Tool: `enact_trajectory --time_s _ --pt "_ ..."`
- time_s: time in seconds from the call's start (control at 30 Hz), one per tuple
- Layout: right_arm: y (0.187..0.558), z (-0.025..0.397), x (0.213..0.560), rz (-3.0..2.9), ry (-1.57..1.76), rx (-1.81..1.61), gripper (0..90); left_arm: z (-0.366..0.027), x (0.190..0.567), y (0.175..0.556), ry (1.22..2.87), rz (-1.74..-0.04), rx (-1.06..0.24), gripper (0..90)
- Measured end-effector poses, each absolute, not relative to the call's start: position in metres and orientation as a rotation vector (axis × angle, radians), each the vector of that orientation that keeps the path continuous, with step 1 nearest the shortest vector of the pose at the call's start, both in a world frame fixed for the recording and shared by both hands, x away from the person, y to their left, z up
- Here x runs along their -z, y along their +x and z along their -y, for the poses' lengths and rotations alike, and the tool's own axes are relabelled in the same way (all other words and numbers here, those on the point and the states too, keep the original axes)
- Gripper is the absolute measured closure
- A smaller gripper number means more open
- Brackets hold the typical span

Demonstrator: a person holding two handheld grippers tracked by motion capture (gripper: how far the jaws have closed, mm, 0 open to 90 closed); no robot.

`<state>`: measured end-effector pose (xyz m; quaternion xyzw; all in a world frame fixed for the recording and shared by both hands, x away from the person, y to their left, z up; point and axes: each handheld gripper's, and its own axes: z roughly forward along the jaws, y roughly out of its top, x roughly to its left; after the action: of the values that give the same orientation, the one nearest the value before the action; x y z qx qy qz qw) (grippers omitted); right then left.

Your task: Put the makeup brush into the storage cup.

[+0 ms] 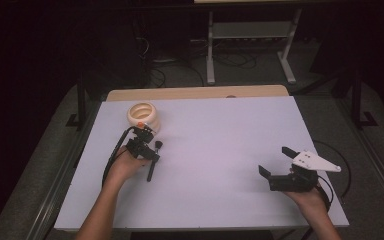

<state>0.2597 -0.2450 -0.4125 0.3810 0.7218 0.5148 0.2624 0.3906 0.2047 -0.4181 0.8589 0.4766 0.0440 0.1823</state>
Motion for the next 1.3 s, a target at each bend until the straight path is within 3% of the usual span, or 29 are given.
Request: enact_trajectory --time_s 0.57,0.7,0.97,1.3 --pt "0.260 0.245 0.412 -1.955 1.033 -1.392 0.0 -0.207 0.418 0.390 2.451 -1.333 -0.144 77.0" --pt "0.260 0.244 0.413 -1.955 1.034 -1.392 0.0 -0.208 0.418 0.391 2.456 -1.322 -0.144 76.5" --pt "0.261 0.246 0.412 -1.947 1.042 -1.396 0.0 -0.206 0.410 0.396 2.521 -1.277 -0.148 66.9" --pt "0.261 0.247 0.412 -1.946 1.052 -1.397 0.0 -0.195 0.406 0.413 2.596 -1.260 -0.091 66.7"
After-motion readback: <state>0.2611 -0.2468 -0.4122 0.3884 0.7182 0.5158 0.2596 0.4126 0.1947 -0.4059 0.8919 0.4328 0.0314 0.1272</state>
